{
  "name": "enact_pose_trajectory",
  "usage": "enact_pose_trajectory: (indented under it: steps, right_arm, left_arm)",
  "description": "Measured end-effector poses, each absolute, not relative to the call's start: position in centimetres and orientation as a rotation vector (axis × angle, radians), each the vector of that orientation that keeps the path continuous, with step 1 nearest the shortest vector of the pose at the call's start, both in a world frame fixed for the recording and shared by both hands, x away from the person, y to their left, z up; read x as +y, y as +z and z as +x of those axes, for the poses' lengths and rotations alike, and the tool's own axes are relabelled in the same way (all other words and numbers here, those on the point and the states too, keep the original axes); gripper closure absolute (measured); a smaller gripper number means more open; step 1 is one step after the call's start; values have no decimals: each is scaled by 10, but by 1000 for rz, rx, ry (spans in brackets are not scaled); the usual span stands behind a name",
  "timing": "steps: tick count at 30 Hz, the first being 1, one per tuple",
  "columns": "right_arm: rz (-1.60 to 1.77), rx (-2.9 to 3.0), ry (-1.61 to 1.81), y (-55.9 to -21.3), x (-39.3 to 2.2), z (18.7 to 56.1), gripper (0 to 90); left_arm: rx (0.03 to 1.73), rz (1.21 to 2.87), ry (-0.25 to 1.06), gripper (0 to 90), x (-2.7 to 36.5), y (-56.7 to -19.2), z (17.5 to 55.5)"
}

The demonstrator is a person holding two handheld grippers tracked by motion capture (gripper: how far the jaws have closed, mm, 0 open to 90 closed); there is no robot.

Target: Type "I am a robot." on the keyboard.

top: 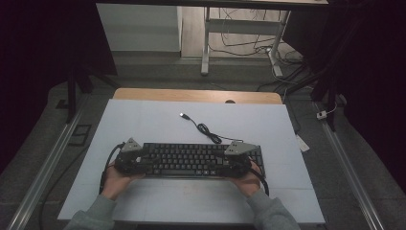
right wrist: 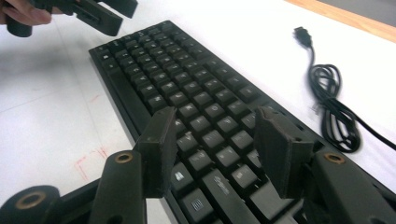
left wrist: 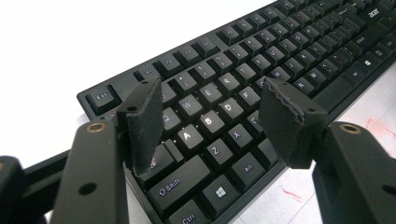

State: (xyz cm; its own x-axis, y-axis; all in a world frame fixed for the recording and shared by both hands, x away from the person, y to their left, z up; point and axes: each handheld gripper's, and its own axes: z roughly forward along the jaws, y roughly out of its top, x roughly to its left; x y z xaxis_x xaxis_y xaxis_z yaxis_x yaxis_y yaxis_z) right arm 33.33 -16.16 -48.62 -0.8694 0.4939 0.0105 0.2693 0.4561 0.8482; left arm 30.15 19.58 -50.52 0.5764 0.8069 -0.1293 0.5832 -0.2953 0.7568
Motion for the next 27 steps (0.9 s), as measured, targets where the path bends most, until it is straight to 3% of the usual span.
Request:
enact_pose_trajectory:
  steps: [10, 15, 21, 27]
  right_arm:
    - [671, 2515, 1343, -489, -144, 334, 538]
    - [679, 2557, 1321, -491, -137, 336, 659]
    - [645, 2600, 1321, -495, -122, 341, 875]
    - [593, 2659, 1272, -499, -101, 343, 896]
  left_arm:
    - [1119, 2001, 358, 391, 196, -506, 301]
    - [1115, 2009, 357, 389, 195, -506, 302]
    - [1112, 2018, 358, 387, 194, -507, 302]
    - [1112, 2026, 359, 385, 192, -508, 303]
